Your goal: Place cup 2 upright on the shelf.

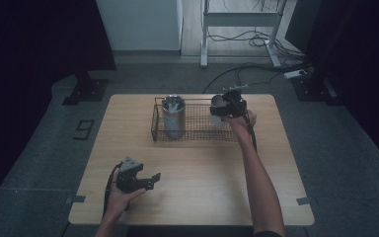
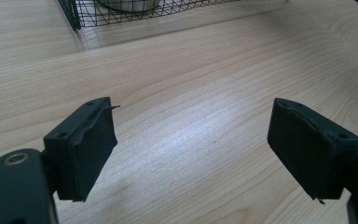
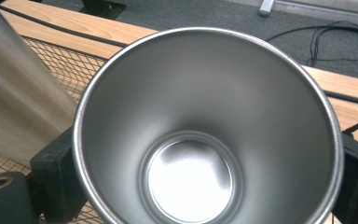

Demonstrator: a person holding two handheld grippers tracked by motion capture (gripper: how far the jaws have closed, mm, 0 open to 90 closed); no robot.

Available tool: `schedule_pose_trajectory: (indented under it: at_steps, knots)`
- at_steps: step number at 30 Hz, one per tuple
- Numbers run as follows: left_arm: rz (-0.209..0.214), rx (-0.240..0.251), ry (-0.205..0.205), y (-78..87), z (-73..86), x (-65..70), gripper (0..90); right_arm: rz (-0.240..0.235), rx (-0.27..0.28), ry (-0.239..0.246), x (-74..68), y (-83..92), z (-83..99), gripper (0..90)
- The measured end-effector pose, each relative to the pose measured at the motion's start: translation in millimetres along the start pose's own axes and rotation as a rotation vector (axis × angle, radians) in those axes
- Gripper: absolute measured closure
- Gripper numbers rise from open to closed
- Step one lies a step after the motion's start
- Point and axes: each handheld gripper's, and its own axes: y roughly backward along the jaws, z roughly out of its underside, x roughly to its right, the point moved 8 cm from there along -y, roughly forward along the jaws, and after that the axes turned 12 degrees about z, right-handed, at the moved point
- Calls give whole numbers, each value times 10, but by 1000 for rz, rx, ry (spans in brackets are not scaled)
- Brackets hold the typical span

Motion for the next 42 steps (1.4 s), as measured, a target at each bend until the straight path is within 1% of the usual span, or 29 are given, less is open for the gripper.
schedule_pose_trajectory:
  at_steps: [7,13,15,18,29,30,33,36,39,41,42]
  knots:
    - [-1,6,2,22,-2,-16,152,4,-14,1,9,-102,45,71]
    - [-3,9,7,41,-2,-35,153,2,-33,7,-32,-194,84,71]
    - [-3,10,7,45,0,-37,152,4,-45,15,-57,-248,110,71]
    - [-3,11,7,56,2,-42,153,9,-50,22,-65,-275,120,71]
    - [0,7,8,46,10,-35,152,31,-75,22,-7,-393,188,70]
    - [1,4,6,41,13,-26,152,34,-79,29,-7,-412,206,70]
    - [3,3,5,40,14,-21,152,36,-88,29,-22,-427,226,70]
    - [4,3,5,40,15,-22,152,48,-99,55,-41,-444,251,70]
    - [4,2,6,39,16,-21,152,55,-108,67,-55,-457,266,69]
    - [4,1,7,35,18,-21,152,55,-117,69,-60,-469,281,68]
    - [4,-1,8,29,22,-18,152,59,-131,74,-64,-483,304,68]
